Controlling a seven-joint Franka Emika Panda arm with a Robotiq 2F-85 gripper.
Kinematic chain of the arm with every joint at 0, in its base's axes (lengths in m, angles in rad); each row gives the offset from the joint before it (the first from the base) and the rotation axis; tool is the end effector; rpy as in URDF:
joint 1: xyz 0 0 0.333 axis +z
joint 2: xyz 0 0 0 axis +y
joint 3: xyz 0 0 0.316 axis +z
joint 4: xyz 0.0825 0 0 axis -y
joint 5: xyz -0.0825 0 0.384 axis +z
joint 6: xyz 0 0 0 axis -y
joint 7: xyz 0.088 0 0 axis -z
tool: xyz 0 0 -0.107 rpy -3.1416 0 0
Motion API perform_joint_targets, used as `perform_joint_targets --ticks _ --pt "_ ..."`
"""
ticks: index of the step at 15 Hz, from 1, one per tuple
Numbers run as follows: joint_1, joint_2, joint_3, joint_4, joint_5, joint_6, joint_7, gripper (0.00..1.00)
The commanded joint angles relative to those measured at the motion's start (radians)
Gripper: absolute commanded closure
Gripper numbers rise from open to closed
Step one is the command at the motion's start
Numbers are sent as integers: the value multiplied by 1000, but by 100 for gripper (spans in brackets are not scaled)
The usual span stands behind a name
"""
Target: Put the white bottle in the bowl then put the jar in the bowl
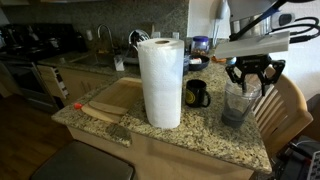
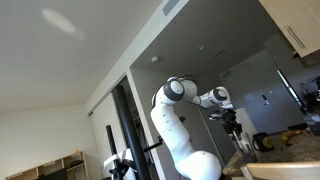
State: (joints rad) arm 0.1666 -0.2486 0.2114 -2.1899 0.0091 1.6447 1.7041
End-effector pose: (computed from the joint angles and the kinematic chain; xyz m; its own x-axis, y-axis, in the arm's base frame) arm 0.4105 0.1684 0.4668 0.2375 -0.9679 0.0823 -0.9353 -0.2050 0.2886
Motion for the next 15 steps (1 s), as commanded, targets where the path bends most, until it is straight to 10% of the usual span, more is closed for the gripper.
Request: perform_joint_targets --ticks 1,4,15 --pt "-12 48 16 49 -3 -10 7 83" --pt "-16 79 24 87 -16 -2 65 100" --pt "-30 77 9 275 -182 -158 630 97"
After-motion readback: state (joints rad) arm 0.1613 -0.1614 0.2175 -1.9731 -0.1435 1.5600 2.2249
